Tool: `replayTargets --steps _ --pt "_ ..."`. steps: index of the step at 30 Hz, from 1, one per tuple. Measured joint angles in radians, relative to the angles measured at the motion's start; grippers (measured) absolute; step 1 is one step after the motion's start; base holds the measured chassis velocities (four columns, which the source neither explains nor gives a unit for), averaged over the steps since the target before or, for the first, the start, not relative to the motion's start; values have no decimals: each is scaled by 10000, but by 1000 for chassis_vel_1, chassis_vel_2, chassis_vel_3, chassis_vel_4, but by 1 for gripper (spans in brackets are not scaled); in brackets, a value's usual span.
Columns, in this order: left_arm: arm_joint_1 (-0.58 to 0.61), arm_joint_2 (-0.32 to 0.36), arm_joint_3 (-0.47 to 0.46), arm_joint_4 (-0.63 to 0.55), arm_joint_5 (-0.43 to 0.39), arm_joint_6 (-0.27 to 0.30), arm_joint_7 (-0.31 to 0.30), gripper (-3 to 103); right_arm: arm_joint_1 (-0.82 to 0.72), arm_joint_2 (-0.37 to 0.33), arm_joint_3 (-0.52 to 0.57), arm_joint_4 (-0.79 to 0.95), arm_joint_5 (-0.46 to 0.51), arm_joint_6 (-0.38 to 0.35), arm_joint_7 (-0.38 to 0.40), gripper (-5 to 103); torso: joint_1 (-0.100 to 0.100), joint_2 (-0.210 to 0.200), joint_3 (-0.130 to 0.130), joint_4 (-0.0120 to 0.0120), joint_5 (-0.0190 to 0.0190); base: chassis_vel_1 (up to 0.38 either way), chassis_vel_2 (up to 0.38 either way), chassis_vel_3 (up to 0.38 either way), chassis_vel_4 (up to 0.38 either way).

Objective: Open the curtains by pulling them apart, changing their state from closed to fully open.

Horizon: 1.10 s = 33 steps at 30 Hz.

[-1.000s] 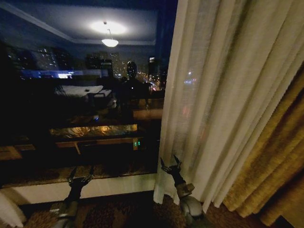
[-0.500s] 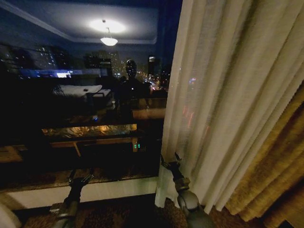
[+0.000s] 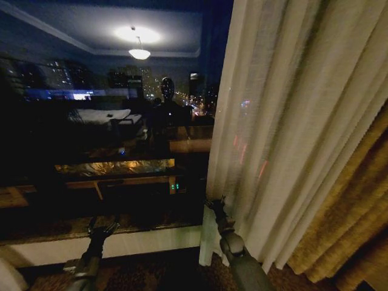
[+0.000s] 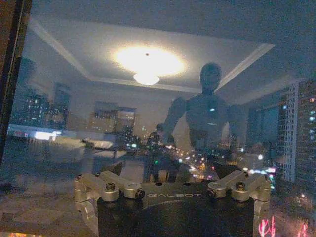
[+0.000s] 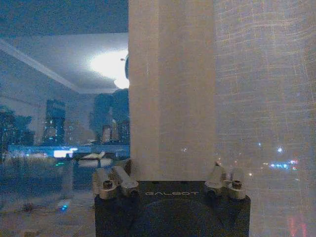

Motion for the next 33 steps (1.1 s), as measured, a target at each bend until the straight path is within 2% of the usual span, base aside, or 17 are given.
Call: replayTargets --steps 2,4,7,9,14,15,17,18,19,24,33 --pt "0 0 0 0 0 0 0 100 -9 16 0 19 -15 -7 -1 65 0 0 0 0 0 0 0 0 0" --pt "0 0 0 0 0 -1 0 100 -27 31 7 30 -31 -7 -1 65 1 0 0 1 -1 0 0 0 0" --pt "-1 0 0 0 0 0 0 100 -163 159 72 86 -154 -11 44 48 1 -1 1 0 1 0 0 0 0" --pt "-1 0 0 0 -1 0 0 100 -177 177 91 101 -163 -11 50 48 1 -1 0 0 1 0 0 0 0" --pt "0 0 0 0 0 0 0 100 -211 194 214 185 12 73 -55 22 1 -1 0 0 0 0 0 0 0" --pt "0 0 0 0 0 0 0 100 -211 194 214 185 12 73 -55 22 1 -1 0 0 0 0 0 0 0" --pt "0 0 0 0 0 0 0 100 -222 234 250 199 85 120 -157 11 1 -1 0 0 0 0 0 0 0" --pt "0 0 0 0 0 -1 0 100 -233 255 261 199 91 143 -190 11 1 -1 0 0 0 0 0 0 0" --pt "0 0 0 0 0 0 0 100 -252 276 263 199 104 165 -225 5 1 -1 0 0 0 0 0 0 0" --pt "0 0 0 0 0 0 0 100 -350 400 268 160 172 268 -407 0 1 -1 0 0 0 0 0 0 0" --pt "0 0 0 0 0 0 0 100 -418 444 300 158 685 273 -787 0 0 -1 0 1 0 0 0 0 0"
